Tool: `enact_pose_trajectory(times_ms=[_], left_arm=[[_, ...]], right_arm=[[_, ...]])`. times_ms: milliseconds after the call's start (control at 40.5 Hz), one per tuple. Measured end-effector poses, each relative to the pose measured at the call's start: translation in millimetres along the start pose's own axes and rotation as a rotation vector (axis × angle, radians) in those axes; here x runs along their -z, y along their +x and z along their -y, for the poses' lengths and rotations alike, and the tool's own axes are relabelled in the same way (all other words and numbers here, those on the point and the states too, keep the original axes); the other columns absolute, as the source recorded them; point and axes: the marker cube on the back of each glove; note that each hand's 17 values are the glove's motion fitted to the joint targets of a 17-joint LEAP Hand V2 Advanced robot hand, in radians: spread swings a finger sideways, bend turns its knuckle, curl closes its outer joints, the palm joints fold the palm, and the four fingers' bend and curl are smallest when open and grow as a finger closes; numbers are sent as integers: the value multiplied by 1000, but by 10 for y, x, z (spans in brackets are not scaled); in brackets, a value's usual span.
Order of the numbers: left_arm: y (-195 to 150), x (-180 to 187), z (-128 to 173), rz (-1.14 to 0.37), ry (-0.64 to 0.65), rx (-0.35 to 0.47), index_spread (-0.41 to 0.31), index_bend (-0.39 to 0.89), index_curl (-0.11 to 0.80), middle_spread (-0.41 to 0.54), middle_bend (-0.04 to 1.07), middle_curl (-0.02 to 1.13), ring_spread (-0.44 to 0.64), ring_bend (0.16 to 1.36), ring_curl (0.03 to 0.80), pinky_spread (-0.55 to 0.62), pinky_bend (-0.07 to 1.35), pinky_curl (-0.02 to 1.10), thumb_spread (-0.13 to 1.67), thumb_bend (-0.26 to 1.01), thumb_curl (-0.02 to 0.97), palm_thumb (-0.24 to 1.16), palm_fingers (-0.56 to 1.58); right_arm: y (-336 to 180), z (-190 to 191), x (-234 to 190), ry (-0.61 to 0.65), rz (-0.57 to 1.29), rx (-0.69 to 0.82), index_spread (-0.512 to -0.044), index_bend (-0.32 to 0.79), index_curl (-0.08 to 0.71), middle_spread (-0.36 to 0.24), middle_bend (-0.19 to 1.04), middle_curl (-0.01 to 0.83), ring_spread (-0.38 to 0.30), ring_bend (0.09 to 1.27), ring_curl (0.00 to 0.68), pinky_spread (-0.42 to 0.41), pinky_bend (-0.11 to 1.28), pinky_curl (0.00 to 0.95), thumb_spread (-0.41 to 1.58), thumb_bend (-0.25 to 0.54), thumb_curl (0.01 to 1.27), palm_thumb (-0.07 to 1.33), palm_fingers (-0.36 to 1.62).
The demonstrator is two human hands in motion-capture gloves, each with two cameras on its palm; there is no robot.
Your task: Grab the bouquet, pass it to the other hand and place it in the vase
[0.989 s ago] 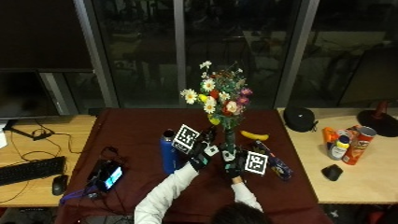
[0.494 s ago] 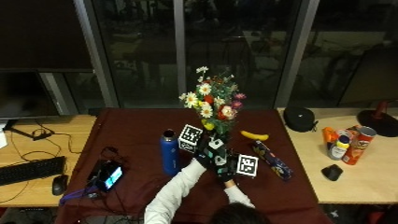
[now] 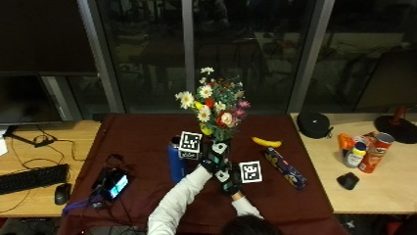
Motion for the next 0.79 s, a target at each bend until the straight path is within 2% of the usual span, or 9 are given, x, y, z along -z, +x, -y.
enact_pose_trajectory(times_ms=[49, 148, 222, 321, 396, 445, 470, 593, 791], left_arm=[[113, 70, 25, 0, -3, 27, -298, 492, 444, -281, 685, 535, -334, 771, 421, -334, 586, 436, 422, 28, 610, 857, 1413], [458, 268, 142, -1, 11, -12, -319, 514, 469, -299, 700, 545, -352, 780, 436, -343, 597, 444, 365, 7, 638, 872, 1398], [683, 424, 234, 18, 31, -34, -329, 521, 484, -310, 709, 550, -360, 785, 445, -349, 604, 449, 335, -7, 656, 885, 1389], [936, 652, 350, 44, 61, -54, -341, 527, 502, -317, 718, 554, -366, 790, 455, -352, 611, 455, 303, -16, 678, 895, 1379], [1103, 838, 435, 70, 94, -89, -346, 530, 514, -321, 724, 556, -371, 786, 461, -353, 617, 459, 286, -21, 692, 897, 1372], [1234, 954, 469, 85, 113, -103, -349, 530, 521, -323, 727, 557, -373, 787, 464, -354, 620, 461, 276, -22, 701, 897, 1369], [1296, 1015, 487, 96, 123, -108, -350, 530, 524, -324, 729, 558, -374, 787, 466, -354, 621, 462, 272, -23, 705, 897, 1368], [1477, 1357, 669, 197, 222, -182, -353, 524, 537, -324, 733, 560, -374, 787, 472, -355, 624, 465, 256, -25, 724, 896, 1363], [1680, 1609, 726, 274, 325, -177, -357, 517, 556, -324, 738, 561, -373, 783, 479, -357, 622, 467, 241, -26, 749, 892, 1359]], right_arm=[[-47, -26, -1, -50, 21, -8, -223, 268, 551, -157, 764, 591, -192, 974, 520, -287, 720, 463, 660, -61, 638, 956, 1212], [100, -63, 125, -135, -52, -2, -246, 87, 489, -152, 593, 534, -186, 832, 478, -279, 779, 455, 737, -66, 610, 862, 988], [139, -127, 192, -181, 50, -91, -269, 110, 475, -142, 537, 509, -173, 732, 460, -175, 654, 448, 845, -67, 576, 782, 684], [339, -163, 359, -246, -36, -66, -290, 156, 456, -133, 497, 483, -146, 591, 413, -75, 568, 423, 911, -42, 556, 749, 578], [341, -191, 395, -282, 24, -145, -310, 154, 433, -131, 423, 450, -107, 502, 374, 7, 529, 396, 950, -35, 544, 731, 449], [342, -206, 411, -308, 61, -224, -329, 102, 408, -115, 328, 420, -41, 484, 364, 70, 559, 397, 977, -44, 529, 698, 280], [336, -204, 426, -320, 63, -251, -332, 123, 410, -116, 339, 424, -45, 491, 367, 77, 553, 394, 983, -39, 528, 694, 332], [180, -111, 521, -315, 64, -285, -357, 56, 338, -23, 214, 377, 80, 444, 338, 177, 610, 392, 1024, -39, 500, 646, 14], [104, -53, 677, -291, 31, -150, -370, 80, 261, 44, 194, 354, 154, 445, 302, 251, 641, 366, 1066, -30, 471, 602, -26]])
